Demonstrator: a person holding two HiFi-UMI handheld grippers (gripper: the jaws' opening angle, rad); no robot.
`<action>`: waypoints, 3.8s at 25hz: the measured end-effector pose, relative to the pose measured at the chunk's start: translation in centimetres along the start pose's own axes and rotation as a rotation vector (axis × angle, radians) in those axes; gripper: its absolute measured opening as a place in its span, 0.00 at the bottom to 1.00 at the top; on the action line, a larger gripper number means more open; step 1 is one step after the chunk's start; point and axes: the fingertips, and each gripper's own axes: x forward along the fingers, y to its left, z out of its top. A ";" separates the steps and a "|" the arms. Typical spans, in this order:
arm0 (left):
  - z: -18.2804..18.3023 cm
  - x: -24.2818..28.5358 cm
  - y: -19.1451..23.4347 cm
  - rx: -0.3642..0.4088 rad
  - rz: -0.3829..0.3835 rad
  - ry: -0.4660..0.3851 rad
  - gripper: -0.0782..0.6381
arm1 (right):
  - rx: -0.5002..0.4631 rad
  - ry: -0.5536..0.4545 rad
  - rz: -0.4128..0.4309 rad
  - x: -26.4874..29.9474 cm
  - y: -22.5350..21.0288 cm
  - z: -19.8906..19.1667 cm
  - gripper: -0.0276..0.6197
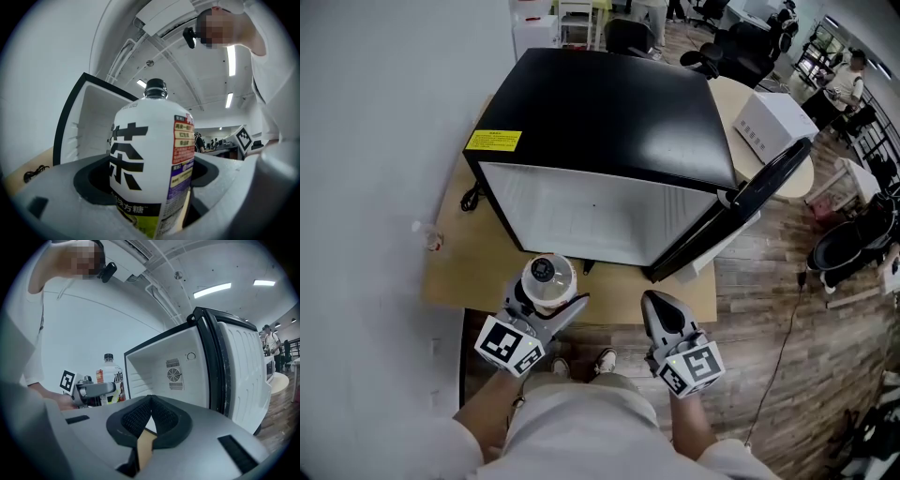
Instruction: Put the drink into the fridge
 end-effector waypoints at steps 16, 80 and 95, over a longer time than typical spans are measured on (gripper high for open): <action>-6.6 7.3 3.8 0.127 -0.051 0.074 0.73 | -0.041 0.082 -0.083 -2.9 0.7 -1.4 0.05; -14.3 21.7 12.4 0.100 -0.036 0.112 0.73 | -0.001 0.229 -0.356 -9.1 0.8 -6.0 0.05; -14.5 21.5 12.7 0.089 -0.036 0.087 0.73 | 0.010 0.232 -0.336 -8.6 0.3 -6.2 0.05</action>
